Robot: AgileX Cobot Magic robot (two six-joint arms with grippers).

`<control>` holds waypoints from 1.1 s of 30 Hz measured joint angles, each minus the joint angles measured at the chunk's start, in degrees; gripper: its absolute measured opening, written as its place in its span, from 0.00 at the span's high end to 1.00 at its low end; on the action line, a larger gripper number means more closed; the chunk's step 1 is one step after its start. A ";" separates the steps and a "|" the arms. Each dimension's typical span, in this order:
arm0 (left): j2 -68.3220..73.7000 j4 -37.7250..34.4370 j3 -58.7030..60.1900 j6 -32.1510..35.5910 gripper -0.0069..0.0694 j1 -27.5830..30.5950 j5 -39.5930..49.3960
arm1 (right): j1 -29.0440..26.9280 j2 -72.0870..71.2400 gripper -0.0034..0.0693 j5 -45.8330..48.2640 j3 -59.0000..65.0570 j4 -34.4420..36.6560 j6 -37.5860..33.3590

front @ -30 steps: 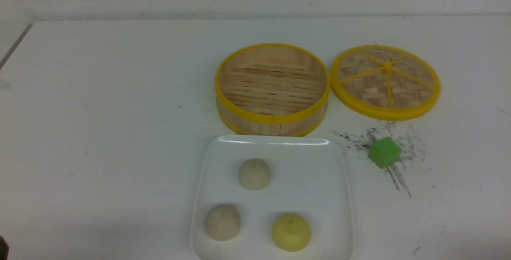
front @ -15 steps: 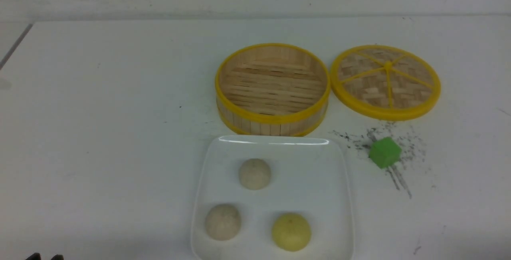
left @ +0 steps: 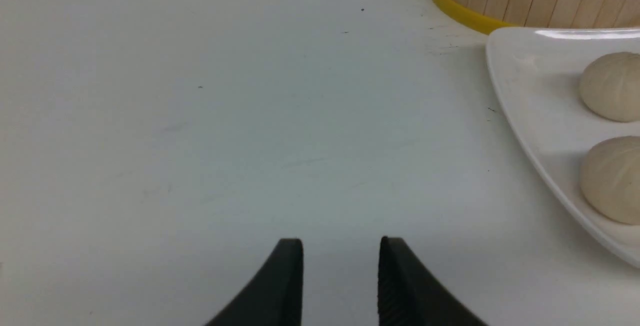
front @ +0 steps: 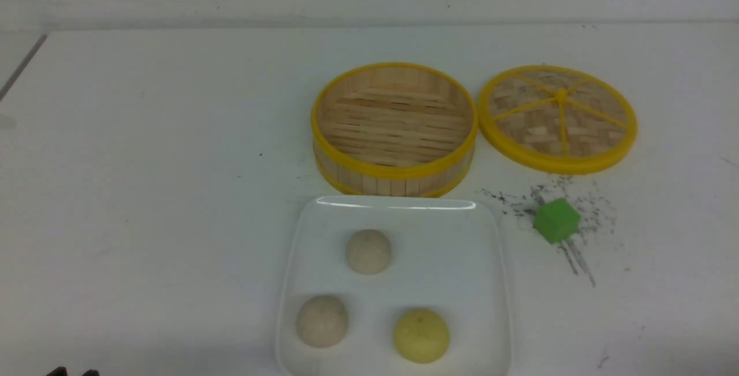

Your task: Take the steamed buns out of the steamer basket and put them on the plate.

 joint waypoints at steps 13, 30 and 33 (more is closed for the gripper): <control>0.00 2.04 0.00 -3.82 0.59 0.00 0.00 | 0.00 0.00 0.62 0.00 0.00 0.00 0.00; 0.00 2.65 -0.03 -3.93 0.59 0.00 0.00 | 0.00 0.00 0.62 0.00 0.00 0.00 0.00; 0.00 2.65 -0.03 -3.93 0.59 0.00 0.00 | 0.00 0.00 0.62 0.00 0.00 0.00 0.00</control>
